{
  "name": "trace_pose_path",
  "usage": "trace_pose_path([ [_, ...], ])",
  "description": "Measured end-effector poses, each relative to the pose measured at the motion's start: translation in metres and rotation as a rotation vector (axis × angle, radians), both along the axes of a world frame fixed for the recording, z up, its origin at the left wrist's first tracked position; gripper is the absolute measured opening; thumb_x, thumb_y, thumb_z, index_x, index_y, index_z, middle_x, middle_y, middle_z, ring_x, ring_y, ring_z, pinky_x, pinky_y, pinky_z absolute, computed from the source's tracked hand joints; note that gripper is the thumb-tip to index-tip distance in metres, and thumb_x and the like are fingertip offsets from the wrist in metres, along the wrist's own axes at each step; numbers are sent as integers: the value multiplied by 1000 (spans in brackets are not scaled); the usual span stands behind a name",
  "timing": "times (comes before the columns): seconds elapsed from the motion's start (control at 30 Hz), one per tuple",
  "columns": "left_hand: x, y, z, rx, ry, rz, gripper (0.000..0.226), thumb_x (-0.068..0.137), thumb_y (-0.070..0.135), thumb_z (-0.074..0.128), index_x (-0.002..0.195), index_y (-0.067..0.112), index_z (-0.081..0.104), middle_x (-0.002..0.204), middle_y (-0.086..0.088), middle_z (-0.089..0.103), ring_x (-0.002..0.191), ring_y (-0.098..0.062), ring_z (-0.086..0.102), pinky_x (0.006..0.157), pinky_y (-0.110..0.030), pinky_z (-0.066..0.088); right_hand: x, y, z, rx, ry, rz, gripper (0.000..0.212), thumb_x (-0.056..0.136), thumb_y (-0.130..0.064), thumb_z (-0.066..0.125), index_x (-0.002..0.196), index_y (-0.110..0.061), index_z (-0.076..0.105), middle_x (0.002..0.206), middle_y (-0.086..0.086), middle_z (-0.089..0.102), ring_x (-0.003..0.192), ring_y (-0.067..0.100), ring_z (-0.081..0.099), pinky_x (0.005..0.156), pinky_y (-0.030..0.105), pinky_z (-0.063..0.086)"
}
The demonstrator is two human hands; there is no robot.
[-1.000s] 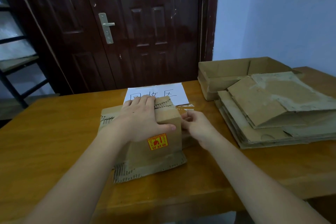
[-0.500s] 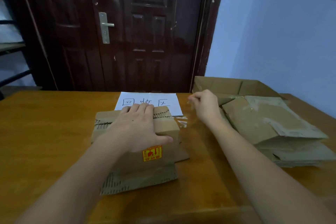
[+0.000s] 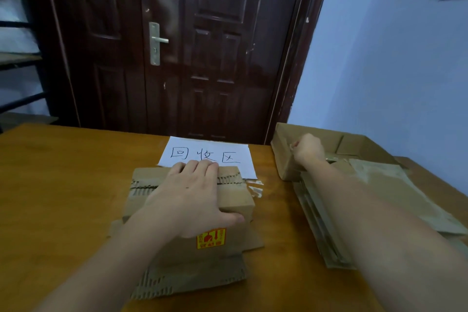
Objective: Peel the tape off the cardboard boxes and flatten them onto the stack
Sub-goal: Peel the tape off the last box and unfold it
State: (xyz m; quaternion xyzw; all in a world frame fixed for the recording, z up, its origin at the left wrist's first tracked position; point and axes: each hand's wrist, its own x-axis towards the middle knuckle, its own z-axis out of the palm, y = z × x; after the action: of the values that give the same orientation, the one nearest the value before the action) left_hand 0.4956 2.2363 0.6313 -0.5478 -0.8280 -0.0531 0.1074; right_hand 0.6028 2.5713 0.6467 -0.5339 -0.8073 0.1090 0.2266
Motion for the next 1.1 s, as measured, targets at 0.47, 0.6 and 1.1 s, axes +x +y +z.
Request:
trace_pose_path([
  [0.47, 4, -4, 10, -39, -47, 14, 132, 57, 108, 23, 154, 19, 32, 154, 0, 42, 139, -24, 39, 118, -47, 28, 8, -120, 39, 244, -222, 796, 51, 102, -42, 54, 150, -27, 47, 155, -7, 47, 142, 14, 43, 113, 29, 34],
  [0.6, 9, -11, 17, 41, -40, 0, 112, 59, 105, 36, 132, 21, 50, 120, 6, 54, 118, -19, 50, 98, -37, 40, 29, -179, 42, 12, -244, 1055, 80, 86, -81, 45, 153, -39, 35, 156, -21, 40, 139, -2, 35, 106, 12, 25],
  [1.1, -30, -118, 20, 128, -64, -33, 88, 82, 85, 46, 155, 36, 36, 155, 15, 45, 138, -7, 43, 113, -31, 40, 42, -222, 42, 123, -353, 1009, 68, 88, -68, 51, 145, -33, 43, 142, -9, 53, 124, 12, 53, 104, 36, 47],
])
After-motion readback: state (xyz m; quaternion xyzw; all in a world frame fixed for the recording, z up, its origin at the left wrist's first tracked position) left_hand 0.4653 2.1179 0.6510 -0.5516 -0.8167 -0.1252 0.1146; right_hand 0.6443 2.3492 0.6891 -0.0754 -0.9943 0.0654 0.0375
